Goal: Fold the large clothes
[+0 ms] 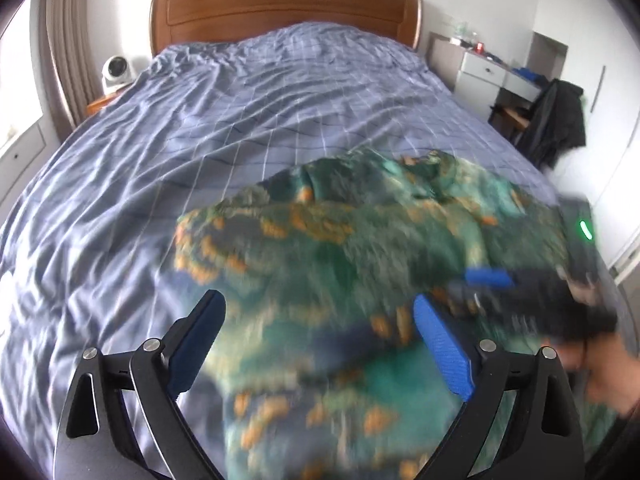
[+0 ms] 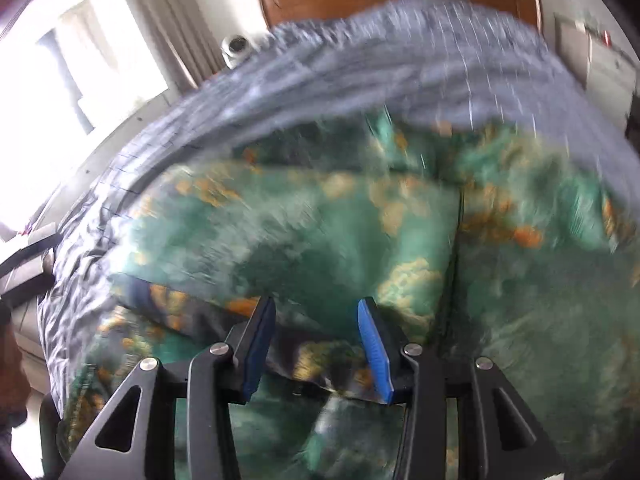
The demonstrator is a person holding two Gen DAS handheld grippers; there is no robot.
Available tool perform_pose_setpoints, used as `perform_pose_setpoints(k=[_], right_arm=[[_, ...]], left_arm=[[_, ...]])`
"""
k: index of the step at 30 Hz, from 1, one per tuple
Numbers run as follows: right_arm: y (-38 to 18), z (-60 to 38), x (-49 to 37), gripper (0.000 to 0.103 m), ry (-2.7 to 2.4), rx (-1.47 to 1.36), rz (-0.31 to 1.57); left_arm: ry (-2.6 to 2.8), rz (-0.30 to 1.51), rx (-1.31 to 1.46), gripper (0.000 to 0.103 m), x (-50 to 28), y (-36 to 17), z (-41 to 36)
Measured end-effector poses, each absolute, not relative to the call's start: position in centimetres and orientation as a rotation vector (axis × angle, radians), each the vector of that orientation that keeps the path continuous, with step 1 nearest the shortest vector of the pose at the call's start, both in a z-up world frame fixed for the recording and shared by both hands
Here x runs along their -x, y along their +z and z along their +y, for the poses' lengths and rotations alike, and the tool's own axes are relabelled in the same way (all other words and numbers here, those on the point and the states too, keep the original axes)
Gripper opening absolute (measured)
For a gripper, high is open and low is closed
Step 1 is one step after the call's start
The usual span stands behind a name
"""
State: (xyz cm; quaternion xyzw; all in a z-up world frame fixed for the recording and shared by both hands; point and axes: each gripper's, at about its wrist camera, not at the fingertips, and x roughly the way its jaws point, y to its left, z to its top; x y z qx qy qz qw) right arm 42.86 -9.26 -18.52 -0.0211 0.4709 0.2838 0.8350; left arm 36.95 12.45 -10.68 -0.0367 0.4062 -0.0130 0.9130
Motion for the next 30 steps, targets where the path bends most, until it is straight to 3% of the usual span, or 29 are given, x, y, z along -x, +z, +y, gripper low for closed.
perform_pose_setpoints(k=[5,8,13,18,22,24,30], right_arm=[[-19.1,-9.8,-42.7,0.044,0.599,0.014,1.001],[-19.3,-9.7,-42.5,0.044,0.605,0.036,1.001],[-19.8,-9.7,-42.5,0.044,0.604,0.037,0.996],[-20.0,-9.8,-42.4,0.044,0.607,0.031,0.983],[-20.0,-9.8,-42.2,0.044,0.604,0.038,0.973],[-20.0,-9.9,-42.1,0.044,0.604,0.035,0.973],[-20.0,-9.7,-42.2,0.044,0.6,0.045,0.977]], left_arm=[[0.012,0.984,0.173,0.096,-41.2,-17.1,13.8],[0.011,1.008,0.096,0.097,-41.2,-19.6,13.0],[-0.003,1.023,0.12,0.097,-41.3,-17.7,13.0],[0.02,0.918,0.125,0.098,-44.7,-14.4,13.4],[0.046,1.031,0.169,0.098,-47.8,-18.0,14.3],[0.056,1.046,0.144,0.098,-47.1,-19.5,14.1],[-0.006,0.987,0.157,0.098,-41.3,-16.8,13.1]])
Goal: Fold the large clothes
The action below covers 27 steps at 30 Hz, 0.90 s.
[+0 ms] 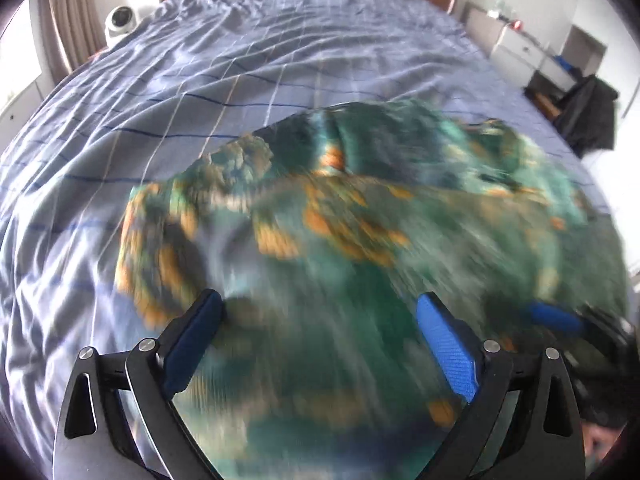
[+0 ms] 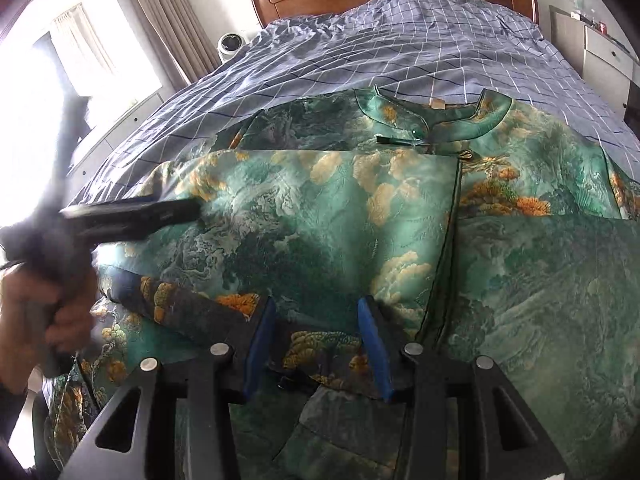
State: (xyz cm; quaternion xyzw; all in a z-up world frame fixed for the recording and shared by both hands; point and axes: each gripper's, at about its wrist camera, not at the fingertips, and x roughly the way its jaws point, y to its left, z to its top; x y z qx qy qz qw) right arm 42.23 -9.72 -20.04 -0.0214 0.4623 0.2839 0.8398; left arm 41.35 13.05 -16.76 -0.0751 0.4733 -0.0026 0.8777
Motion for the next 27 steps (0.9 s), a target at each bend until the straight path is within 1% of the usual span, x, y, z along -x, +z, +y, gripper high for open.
perform_pose_setpoints(k=[3,5,6,9,12,13,14,15,19,27], right_arm=[[-20.0,-9.4,-42.1,0.044,0.592,0.063,0.973],[-20.0,-9.1,-42.2,0.044,0.584,0.08,0.976],[-19.8,-8.8,-42.2,0.044,0.579,0.094,0.983],[-18.3,-8.7,-41.7,0.044,0.552,0.127,0.992],[-15.8,-9.7,-40.0,0.045,0.534,0.126,0.93],[-15.1,-10.0,-39.3,0.048,0.529,0.135,0.913],[-14.3,-10.4,-38.3,0.055,0.52,0.15,0.888],[-13.6,-10.9,-37.3,0.059,0.51,0.163,0.863],[-11.5,-12.9,-33.1,0.079,0.494,0.201,0.81],[-9.5,-17.3,-23.5,0.08,0.425,0.281,0.659]], left_arm=[[-0.017,1.005,0.164,0.098,-40.5,-17.7,12.9],[-0.007,1.025,0.07,0.098,-40.8,-19.1,12.1],[-0.001,1.023,0.033,0.098,-40.6,-18.9,11.6],[0.002,0.987,0.016,0.098,-39.2,-16.7,10.9],[-0.037,0.913,0.03,0.098,-35.8,-13.9,10.3],[-0.041,0.89,0.018,0.098,-34.5,-13.2,10.1],[-0.046,0.868,0.006,0.098,-33.0,-12.6,9.7],[-0.056,0.851,-0.003,0.098,-31.5,-12.1,9.3],[-0.085,0.811,-0.029,0.099,-25.5,-11.1,8.0],[-0.106,0.852,0.023,0.099,-17.3,-12.3,6.6]])
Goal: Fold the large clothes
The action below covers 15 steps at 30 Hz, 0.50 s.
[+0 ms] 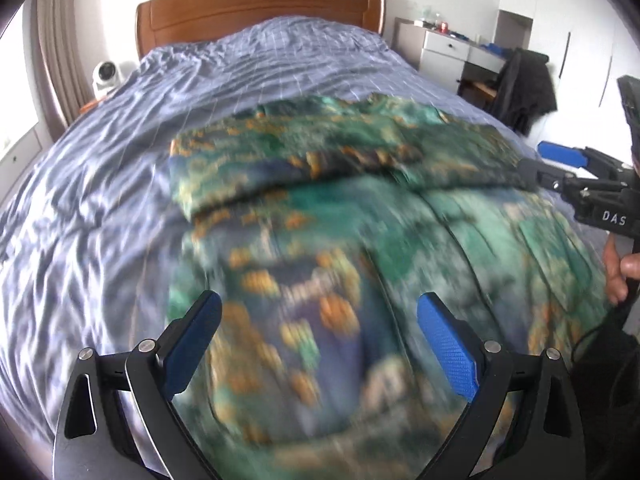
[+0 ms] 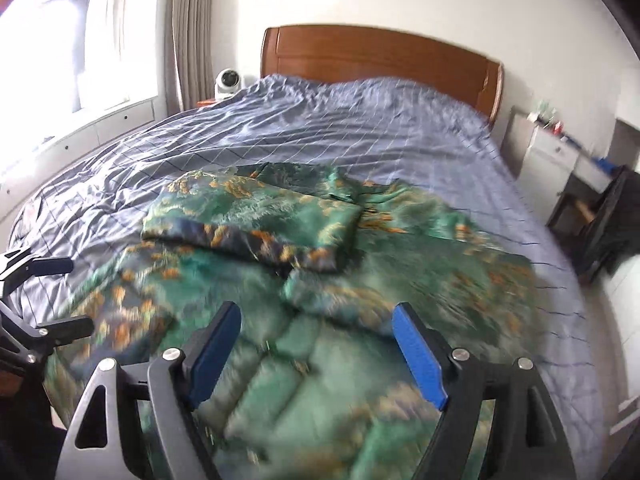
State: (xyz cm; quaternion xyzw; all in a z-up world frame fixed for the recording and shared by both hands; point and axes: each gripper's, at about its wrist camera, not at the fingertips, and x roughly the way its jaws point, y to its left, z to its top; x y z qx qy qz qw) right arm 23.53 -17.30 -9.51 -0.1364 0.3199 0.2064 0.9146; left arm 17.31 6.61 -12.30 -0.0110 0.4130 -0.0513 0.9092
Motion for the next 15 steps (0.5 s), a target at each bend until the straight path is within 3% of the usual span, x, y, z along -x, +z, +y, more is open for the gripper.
perform_pose_setpoints(k=[15], right_arm=[[-10.8,-25.2,-16.5,0.08,0.278,0.076,0.674]], left_arm=[[-0.068,0.862,0.07,0.099,-12.8,-12.8,6.1]])
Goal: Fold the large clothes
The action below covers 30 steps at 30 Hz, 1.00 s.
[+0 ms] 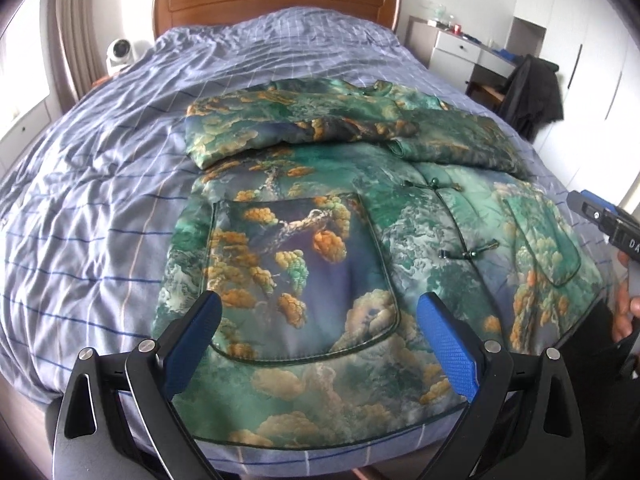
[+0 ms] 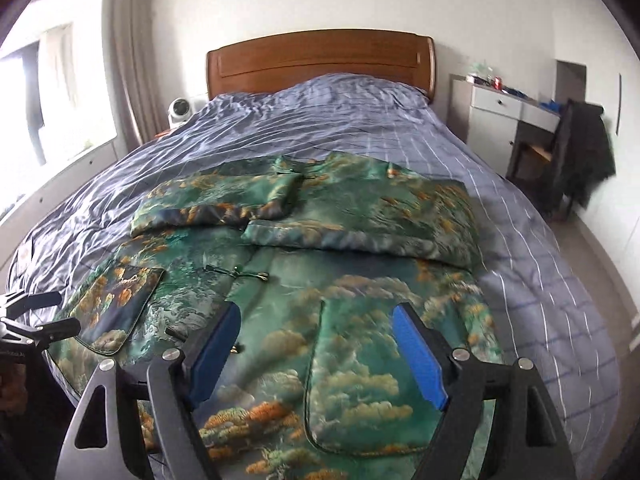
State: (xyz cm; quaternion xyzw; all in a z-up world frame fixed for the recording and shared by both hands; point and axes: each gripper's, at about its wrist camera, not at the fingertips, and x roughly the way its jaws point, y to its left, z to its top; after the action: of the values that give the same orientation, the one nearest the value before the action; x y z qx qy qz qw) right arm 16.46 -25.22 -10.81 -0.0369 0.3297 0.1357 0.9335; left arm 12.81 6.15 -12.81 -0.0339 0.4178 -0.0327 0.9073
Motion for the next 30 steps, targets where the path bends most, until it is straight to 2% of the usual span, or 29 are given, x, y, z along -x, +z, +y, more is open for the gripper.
perform_pose_setpoints(k=[30], right_arm=[[-11.8,-23.6,-14.9,0.08,0.315,0.076,0.702]], left_arm=[[-0.049,0.879,0.081,0.099,-11.5,-13.5,6.5]])
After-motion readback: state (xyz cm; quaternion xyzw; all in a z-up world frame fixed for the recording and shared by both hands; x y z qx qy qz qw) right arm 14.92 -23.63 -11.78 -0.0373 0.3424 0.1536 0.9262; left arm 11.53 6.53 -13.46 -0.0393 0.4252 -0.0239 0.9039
